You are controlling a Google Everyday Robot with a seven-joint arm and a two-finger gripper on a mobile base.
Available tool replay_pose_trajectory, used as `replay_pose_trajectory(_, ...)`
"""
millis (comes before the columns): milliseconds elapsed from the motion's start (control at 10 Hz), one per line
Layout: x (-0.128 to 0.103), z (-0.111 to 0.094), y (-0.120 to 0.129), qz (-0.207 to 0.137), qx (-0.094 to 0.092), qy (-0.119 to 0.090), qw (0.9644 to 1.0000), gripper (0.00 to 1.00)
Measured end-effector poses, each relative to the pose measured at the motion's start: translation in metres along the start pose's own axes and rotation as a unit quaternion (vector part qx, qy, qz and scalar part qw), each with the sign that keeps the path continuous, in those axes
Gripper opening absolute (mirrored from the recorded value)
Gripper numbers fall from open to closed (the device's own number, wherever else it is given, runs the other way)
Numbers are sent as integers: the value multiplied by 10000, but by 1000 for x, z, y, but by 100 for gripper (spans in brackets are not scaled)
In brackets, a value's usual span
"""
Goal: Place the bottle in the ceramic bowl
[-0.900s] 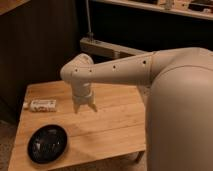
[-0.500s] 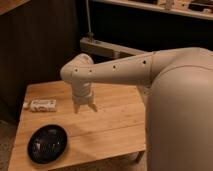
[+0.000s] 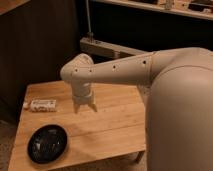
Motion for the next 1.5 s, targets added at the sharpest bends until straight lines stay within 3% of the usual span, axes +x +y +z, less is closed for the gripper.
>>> replay_pose_trajectory(1100,0,0,0,-23,2,0,10000,65)
replay_pose_trajectory(1300,-7,1,-5,-440,-141,-189,9988,65)
replay_pose_trajectory(1400,-18,1,-9,-935,-294,-370,9945,65)
replay_pose_trajectory(1500,-28,0,-13,-1456,-449,-542,9868,65)
